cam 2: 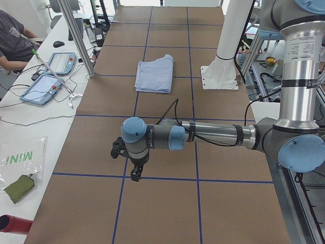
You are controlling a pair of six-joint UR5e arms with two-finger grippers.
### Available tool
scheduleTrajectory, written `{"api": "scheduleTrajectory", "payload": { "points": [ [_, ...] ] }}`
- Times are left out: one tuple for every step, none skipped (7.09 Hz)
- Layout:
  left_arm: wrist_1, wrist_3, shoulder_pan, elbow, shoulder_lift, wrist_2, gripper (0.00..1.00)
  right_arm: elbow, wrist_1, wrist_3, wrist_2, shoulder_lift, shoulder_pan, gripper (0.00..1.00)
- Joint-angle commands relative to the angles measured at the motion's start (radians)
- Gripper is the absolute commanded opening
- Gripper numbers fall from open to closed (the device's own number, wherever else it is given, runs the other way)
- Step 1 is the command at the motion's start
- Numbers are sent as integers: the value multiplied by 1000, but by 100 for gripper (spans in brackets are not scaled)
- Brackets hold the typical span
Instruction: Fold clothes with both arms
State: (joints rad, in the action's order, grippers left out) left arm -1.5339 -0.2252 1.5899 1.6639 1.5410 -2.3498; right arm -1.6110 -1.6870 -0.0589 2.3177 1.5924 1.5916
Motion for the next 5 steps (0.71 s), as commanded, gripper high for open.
{"api": "scheduleTrajectory", "payload": {
  "points": [
    [1,1,4,1,1,1,100,-1,0,1,0,-2,11,100],
    [1,1,5,1,1,1,100,-1,0,1,0,-2,13,100],
    [1,1,5,1,1,4,100,-3,0,2,0,-3,13,100],
    [1,10,5,1,1,1,100,-3,1,1,0,-3,13,100],
    [3,33,5,-4,-1,-3,100,-6,0,2,0,-3,13,100]
  ]
}}
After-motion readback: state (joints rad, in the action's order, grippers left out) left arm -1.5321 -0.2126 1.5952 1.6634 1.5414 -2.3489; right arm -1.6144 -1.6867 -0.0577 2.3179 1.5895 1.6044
